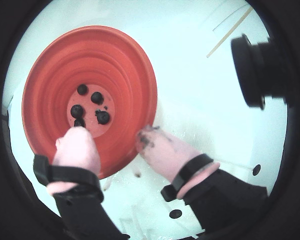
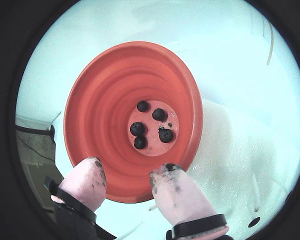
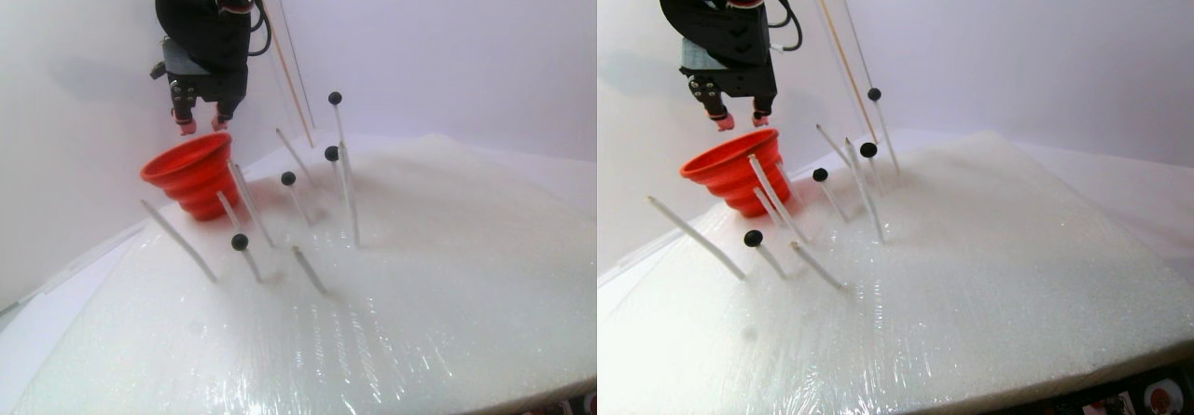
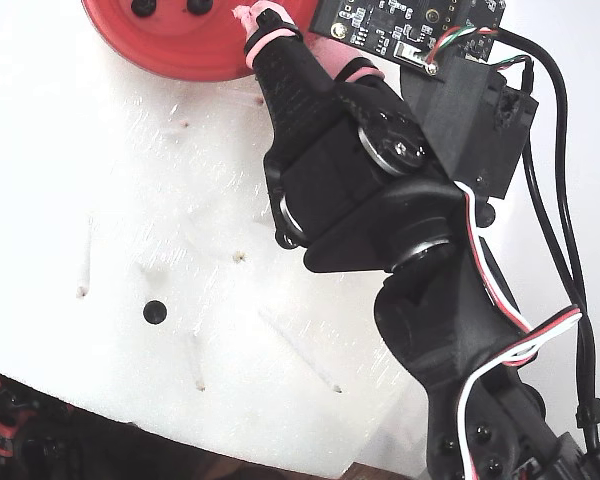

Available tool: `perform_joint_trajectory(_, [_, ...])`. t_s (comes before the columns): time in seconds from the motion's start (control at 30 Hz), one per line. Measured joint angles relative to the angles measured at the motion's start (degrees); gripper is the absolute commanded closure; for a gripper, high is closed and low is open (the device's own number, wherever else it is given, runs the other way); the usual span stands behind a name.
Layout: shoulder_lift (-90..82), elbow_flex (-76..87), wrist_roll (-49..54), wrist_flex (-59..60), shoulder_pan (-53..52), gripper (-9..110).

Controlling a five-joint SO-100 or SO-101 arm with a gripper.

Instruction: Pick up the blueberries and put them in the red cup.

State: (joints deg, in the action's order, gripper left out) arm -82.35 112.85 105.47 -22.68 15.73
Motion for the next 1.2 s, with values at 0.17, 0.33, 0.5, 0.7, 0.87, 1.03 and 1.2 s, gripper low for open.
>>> perform_joint_trajectory(0.17, [-2.9, 2.2, 1.7, 2.3, -1.3, 85])
perform_joint_trajectory(0.33, [-5.8, 4.2, 3.3, 4.8, -2.5, 85])
perform_joint_trajectory(0.5, [-8.0, 6.0, 4.8, 7.2, -3.8, 85])
perform_joint_trajectory(0.7, [-8.3, 7.4, 5.9, 9.1, -4.9, 86])
perform_joint_trajectory(0.87, [-10.9, 8.2, 6.9, 11.2, -5.9, 86])
perform_joint_trajectory(1.03, [-12.7, 9.4, 8.3, 12.9, -7.1, 86])
perform_joint_trajectory(1.2, [-14.2, 11.0, 9.8, 14.5, -8.3, 86])
